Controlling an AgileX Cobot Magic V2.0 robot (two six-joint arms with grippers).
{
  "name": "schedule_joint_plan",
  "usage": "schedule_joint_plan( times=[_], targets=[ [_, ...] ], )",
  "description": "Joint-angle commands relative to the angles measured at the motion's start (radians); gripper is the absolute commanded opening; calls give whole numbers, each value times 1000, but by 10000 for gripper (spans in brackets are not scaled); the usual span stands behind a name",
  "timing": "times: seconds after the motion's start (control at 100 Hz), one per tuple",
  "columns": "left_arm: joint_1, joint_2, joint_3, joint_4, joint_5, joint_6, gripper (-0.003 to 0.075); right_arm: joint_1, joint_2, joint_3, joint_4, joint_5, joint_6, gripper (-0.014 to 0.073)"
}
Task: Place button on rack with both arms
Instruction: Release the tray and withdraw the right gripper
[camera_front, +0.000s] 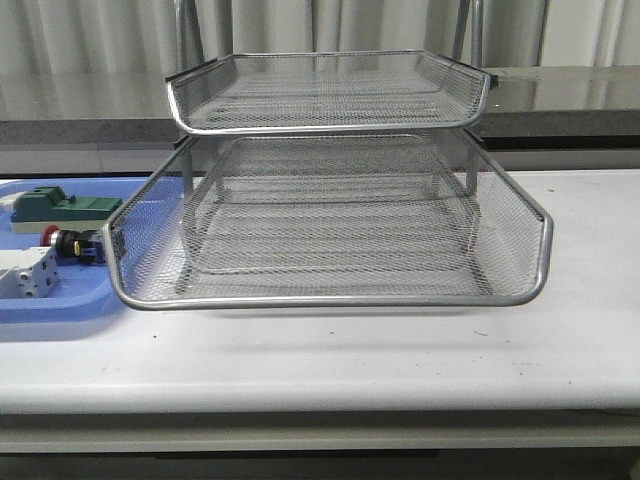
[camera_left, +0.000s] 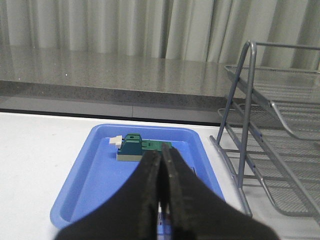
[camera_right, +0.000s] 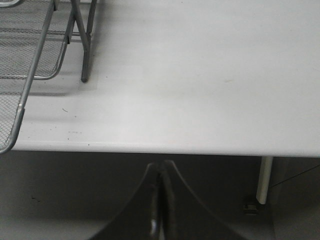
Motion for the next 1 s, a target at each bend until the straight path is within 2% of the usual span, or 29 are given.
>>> schedule_joint_plan(
  times=[0.0, 0.12, 0.42, 0.54, 0.62, 0.81, 0.99],
  targets=[
    [0, 97, -127, -11, -51, -8, -20, -2, 1, -37, -14, -53, -1, -68],
    [0, 251, -286, -9, 56, -8, -20, -2, 1, -37, -14, -53, -1, -68],
    [0, 686, -739, 52, 438, 4, -20, -2, 1, -37, -14, -53, -1, -68],
    [0, 860, -915, 52, 604, 78, -20, -2, 1, -37, -14, -53, -1, -68],
    [0, 977, -1032, 52, 696, 81, -20, -2, 1, -37, -14, -53, -1, -68],
    [0, 1203, -1251, 52, 779, 196, -20, -2, 1, -37, -14, -53, -1, -68],
    [0, 1368, -1401, 52, 784, 325, -20, -2, 1, -37, -14, -53, -1, -68]
  ],
)
